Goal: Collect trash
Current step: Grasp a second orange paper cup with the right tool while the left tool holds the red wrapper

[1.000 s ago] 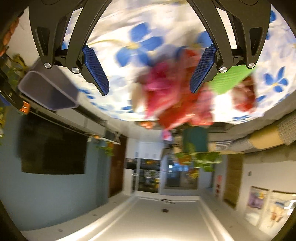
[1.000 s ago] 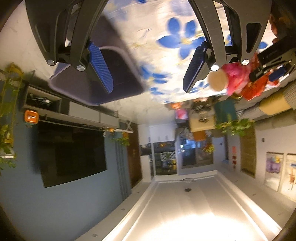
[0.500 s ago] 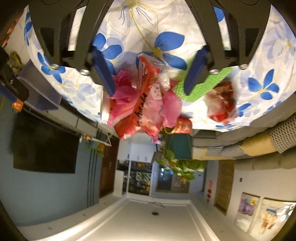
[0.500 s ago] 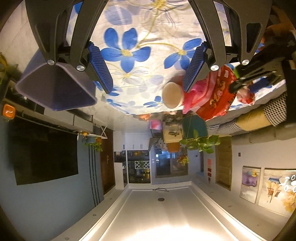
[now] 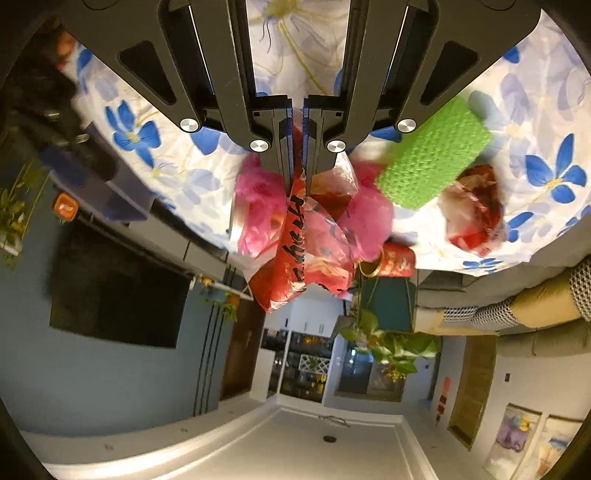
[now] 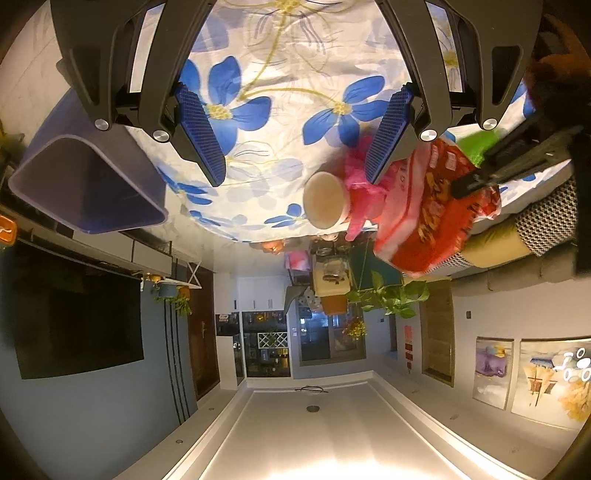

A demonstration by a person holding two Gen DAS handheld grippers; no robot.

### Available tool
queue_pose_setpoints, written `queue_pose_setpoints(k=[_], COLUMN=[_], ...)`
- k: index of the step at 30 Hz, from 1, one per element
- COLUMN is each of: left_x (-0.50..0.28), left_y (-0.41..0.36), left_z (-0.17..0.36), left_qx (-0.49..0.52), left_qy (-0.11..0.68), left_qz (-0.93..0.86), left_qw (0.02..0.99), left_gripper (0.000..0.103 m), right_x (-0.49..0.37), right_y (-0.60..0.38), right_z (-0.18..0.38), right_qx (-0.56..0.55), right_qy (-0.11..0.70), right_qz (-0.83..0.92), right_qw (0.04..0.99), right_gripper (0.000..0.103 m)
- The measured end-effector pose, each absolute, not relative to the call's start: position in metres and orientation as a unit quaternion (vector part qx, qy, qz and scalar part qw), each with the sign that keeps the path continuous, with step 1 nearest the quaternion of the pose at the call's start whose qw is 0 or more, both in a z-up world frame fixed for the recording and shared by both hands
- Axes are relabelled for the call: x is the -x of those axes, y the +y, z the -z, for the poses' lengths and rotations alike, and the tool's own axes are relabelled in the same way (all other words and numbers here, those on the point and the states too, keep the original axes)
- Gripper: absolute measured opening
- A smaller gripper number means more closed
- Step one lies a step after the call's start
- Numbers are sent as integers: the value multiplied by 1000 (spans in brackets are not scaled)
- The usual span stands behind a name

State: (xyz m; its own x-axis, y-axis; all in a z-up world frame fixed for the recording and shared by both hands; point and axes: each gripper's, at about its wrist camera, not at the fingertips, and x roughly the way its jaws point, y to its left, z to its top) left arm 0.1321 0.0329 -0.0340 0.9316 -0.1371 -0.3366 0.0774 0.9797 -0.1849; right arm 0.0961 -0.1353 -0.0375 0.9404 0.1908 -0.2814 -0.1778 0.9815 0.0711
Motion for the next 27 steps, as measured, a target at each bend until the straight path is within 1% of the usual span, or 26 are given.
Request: queue_pose_setpoints(k=[9,12,16,21,25,27], left_x=[-90,-85,-83,-83,-88,-90], left_y=[79,96,113,123,123,124], left_z=[12,13,15,18,24,26], left_qx=[100,112,119,123,125,128], left_qy=[127,127,128,130,136,138], left_qz=[-15,-36,-51,-51,-47,-44], left_qw=[987,985,983,982,982,981], left_gripper=[2,2,2,2,2,2], right_x=[-118,-130,-148,-173,-194,-203], right_y=[-104,-87,-71,-68,-64,-64], right_z=[51,56,62,61,59,60], right_qx=[-19,-8,-2,-21,-27,-32], right_qy=[174,182,198,211,228,239], right_qz=[-127,-139,-146,-148,-145,-148], right_qw=[976,973,969,966,962,959], right_gripper=[76,72,64,47,36,29])
